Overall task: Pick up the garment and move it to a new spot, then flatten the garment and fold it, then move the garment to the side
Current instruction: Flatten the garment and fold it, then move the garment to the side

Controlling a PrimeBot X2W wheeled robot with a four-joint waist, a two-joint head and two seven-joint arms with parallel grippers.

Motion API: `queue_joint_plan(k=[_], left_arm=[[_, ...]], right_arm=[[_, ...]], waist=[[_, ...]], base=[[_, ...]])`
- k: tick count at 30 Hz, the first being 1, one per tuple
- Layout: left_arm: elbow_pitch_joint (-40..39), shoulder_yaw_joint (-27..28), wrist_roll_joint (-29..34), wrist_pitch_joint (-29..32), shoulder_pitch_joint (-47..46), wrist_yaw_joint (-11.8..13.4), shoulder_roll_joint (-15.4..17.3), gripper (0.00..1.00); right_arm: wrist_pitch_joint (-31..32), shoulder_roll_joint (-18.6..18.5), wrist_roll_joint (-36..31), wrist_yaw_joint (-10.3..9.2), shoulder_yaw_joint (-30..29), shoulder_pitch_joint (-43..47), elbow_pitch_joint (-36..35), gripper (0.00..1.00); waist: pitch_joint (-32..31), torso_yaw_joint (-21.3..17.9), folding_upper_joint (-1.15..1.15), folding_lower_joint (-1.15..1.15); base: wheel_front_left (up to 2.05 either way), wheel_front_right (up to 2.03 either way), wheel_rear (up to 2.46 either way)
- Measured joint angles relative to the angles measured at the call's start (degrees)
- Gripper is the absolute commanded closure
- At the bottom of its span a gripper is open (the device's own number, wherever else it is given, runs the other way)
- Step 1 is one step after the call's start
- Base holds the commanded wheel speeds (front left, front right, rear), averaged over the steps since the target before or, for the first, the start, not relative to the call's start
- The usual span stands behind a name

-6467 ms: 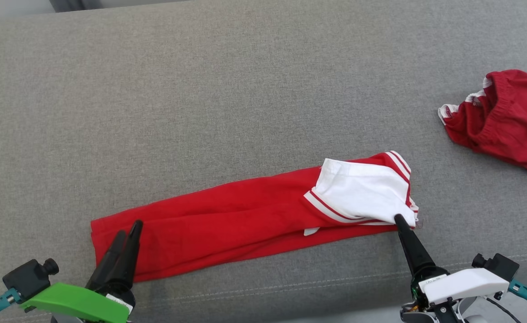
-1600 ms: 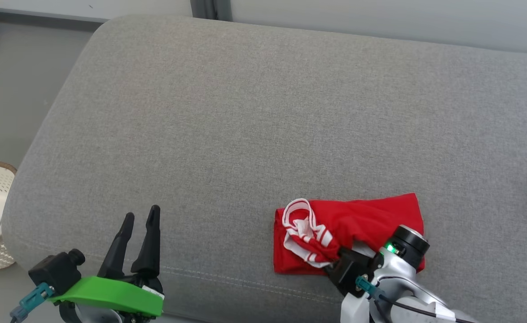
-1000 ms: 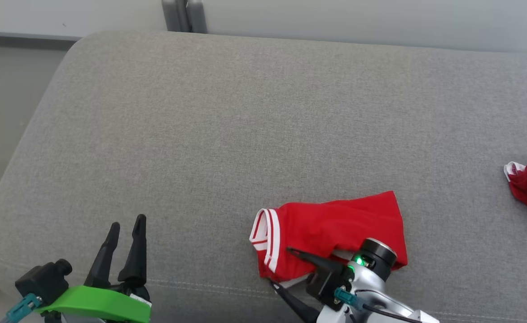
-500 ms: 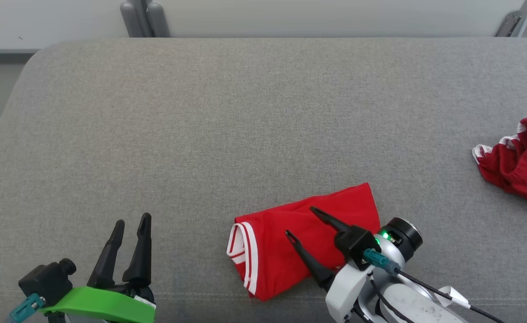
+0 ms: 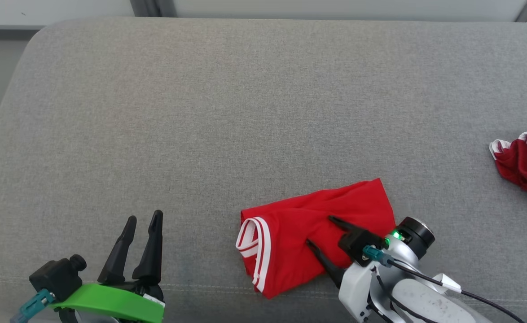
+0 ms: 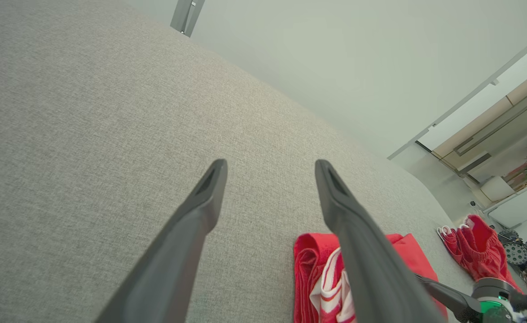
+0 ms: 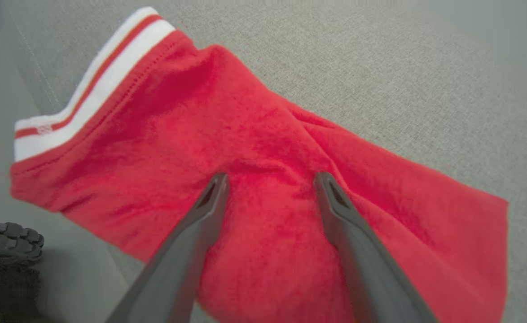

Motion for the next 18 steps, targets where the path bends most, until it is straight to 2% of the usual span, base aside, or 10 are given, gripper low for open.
queue_joint_plan(k=[7,13,15,18], left_arm=[[0.53,0.60,0.00,0.00,-0.20,-0.01,-0.03,0.00],[0.56,1.89,0.00,0.00,-0.14,0.02,0.02,0.00],[0.45,2.33,0.00,-0.01,-0.12,0.03,0.08,0.00],[0.18,2.34,0.00,0.00,-0.10,0.03,0.13,0.00]], right_arm=[[-1.40,2.46,1.42,-0.08,-1.47,-1.14,-0.43,0.00],[-4.12,4.27,10.39,-0.97,-8.09,0.99,-3.91,0.00],[-4.71,5.12,15.24,-0.81,-11.11,2.91,-4.34,0.00],[-4.70,4.48,19.05,0.09,-13.57,5.36,-4.07,0.00]], waist=[[0.00,0.70,0.00,0.00],[-0.03,0.10,0.00,0.00],[0.04,-0.47,0.00,0.00],[0.19,-1.49,0.00,0.00]], base=[[0.00,0.00,0.00],[0.00,0.00,0.00],[0.00,0.00,0.00],[0.00,0.00,0.00]])
